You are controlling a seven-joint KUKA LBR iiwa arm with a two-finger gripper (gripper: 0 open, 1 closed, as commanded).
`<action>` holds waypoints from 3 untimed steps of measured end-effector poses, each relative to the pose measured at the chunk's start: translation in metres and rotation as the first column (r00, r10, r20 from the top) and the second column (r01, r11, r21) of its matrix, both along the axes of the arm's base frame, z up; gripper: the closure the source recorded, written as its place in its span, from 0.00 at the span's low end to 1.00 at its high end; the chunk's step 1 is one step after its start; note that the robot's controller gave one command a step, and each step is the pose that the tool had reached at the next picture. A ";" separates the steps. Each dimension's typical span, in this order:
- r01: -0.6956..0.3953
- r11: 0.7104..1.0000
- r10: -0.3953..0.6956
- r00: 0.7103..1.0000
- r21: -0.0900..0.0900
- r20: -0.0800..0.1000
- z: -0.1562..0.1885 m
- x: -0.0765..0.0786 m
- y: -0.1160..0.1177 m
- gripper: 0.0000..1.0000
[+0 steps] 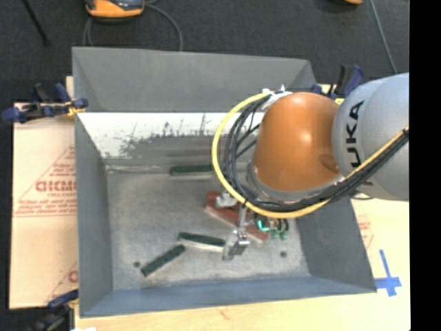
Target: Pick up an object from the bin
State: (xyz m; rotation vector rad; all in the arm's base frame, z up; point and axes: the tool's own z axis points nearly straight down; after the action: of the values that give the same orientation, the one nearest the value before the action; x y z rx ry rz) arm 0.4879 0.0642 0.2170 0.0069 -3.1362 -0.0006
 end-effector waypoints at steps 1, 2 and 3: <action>0.002 1.000 -0.002 1.000 0.001 0.008 0.004 0.002 0.000 0.00; -0.068 0.998 0.068 0.998 -0.001 0.014 -0.035 0.001 0.002 0.00; -0.308 0.951 0.308 0.951 -0.001 0.008 -0.137 0.019 0.012 1.00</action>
Offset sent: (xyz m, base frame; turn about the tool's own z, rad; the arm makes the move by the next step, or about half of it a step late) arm -0.0058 0.0087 -0.1463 -0.2604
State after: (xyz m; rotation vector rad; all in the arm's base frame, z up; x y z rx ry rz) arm 0.5071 0.0767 0.0796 0.4977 -3.1049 0.0003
